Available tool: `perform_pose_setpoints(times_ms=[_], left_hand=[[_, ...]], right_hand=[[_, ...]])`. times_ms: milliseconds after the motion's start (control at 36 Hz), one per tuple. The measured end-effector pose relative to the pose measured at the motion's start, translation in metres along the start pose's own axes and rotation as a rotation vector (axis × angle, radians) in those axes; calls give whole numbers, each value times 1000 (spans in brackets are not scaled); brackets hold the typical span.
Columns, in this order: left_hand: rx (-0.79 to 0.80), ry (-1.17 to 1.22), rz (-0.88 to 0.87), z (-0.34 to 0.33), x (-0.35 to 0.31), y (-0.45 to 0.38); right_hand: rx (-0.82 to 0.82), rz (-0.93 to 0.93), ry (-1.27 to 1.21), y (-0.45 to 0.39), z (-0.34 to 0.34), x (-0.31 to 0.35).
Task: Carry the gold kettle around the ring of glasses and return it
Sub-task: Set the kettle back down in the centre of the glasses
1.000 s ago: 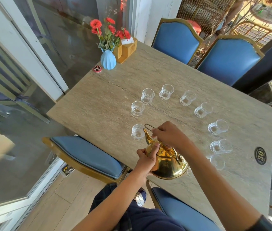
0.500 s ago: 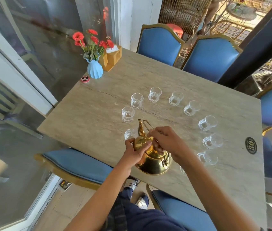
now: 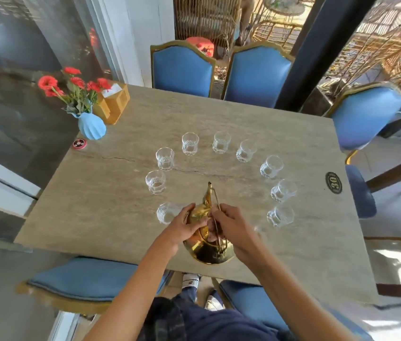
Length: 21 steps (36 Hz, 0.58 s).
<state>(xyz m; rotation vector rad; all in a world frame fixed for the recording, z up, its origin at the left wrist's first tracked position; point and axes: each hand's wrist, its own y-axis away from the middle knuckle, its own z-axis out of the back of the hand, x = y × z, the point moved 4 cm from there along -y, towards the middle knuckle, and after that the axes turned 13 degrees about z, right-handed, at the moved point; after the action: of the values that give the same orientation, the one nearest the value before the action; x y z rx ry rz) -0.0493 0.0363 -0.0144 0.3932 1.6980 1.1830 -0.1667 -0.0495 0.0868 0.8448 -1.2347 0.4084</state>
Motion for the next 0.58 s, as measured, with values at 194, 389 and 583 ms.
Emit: perform_pose_setpoints(times_ms=[194, 389, 583], left_hand=[[-91, -73, 88, -12, 7, -22], [-182, -120, 88, -23, 9, -41], [-175, -216, 54, -27, -10, -61]], right_hand=[[-73, -39, -124, -4, 10, -27], [-125, -52, -187, -21, 14, -50], [-142, -34, -173, -48, 18, -55]])
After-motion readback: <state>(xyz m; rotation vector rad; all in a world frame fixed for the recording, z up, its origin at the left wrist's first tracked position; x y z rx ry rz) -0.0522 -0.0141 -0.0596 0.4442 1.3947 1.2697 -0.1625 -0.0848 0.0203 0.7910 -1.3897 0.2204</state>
